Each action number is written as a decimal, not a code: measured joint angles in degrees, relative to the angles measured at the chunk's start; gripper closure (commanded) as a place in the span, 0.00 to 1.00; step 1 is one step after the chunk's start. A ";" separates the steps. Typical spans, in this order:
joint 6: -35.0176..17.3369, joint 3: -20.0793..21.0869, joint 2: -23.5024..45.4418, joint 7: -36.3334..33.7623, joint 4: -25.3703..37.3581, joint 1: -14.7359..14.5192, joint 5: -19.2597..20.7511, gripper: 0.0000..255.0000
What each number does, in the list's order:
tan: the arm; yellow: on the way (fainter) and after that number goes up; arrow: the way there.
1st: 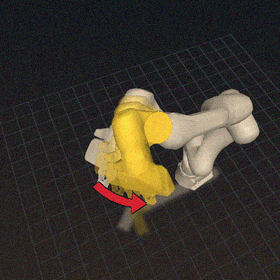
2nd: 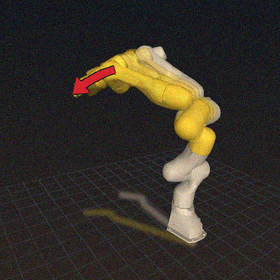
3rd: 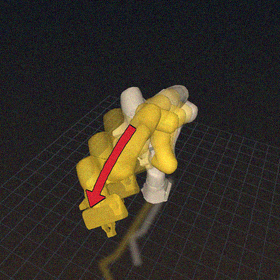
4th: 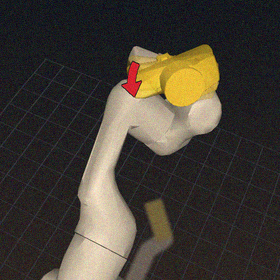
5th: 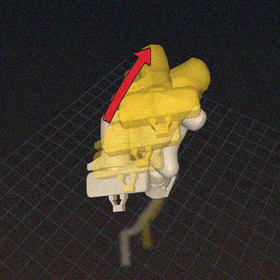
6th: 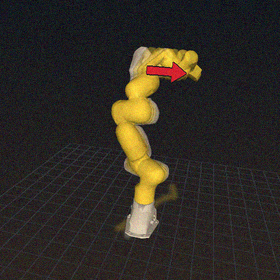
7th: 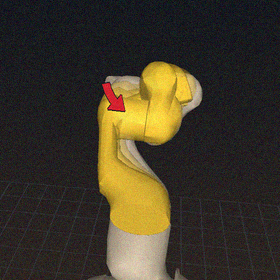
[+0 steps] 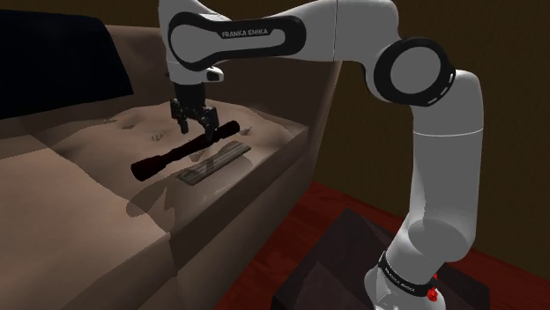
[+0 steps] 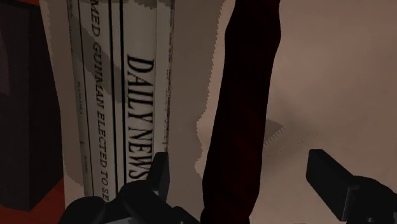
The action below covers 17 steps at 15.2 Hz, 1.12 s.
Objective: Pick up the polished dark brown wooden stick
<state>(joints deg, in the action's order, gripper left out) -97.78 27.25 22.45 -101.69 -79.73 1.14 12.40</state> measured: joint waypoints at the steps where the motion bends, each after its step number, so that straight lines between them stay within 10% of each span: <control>1: -0.74 -0.10 0.19 -0.22 -0.56 0.04 0.11 0.00; 6: -4.41 -0.29 0.35 -0.73 -4.12 0.38 0.31 0.00; 7: -4.63 -0.29 0.42 -0.78 -4.27 0.36 0.35 1.00; 17: -4.84 -0.29 0.42 -0.85 -4.40 0.35 0.37 1.00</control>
<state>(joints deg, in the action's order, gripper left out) -102.62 26.96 22.87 -102.54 -84.13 1.49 12.76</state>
